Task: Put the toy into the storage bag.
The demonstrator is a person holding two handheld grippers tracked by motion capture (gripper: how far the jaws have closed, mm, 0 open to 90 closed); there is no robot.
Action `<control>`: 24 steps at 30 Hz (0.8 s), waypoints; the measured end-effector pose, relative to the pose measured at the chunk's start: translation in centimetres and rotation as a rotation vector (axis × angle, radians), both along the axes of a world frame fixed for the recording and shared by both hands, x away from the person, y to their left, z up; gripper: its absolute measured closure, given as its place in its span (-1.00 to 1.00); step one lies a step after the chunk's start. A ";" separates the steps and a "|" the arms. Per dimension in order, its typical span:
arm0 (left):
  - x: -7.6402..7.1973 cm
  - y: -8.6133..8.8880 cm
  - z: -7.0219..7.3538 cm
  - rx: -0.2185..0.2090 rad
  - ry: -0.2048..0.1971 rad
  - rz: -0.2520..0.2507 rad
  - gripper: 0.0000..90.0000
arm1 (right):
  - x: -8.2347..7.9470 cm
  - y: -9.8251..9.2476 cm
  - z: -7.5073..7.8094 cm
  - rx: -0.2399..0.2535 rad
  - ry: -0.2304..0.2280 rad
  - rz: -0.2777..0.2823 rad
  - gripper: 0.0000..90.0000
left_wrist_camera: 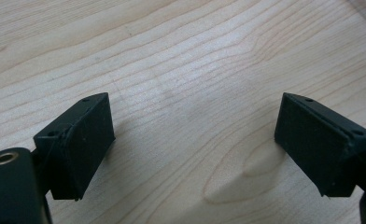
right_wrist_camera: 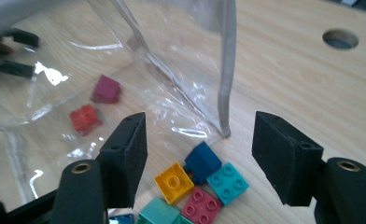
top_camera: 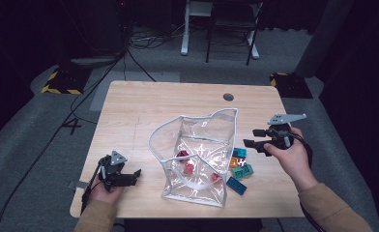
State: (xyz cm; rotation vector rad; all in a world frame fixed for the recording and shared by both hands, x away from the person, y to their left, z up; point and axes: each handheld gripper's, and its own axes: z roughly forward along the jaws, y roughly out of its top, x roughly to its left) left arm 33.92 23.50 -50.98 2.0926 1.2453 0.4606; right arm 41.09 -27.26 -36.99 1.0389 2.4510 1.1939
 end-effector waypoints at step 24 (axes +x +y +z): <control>0.0 0.0 0.0 0.000 0.000 0.000 -0.73 | 3.0 -0.9 -10.9 -0.115 0.085 -0.106 -0.13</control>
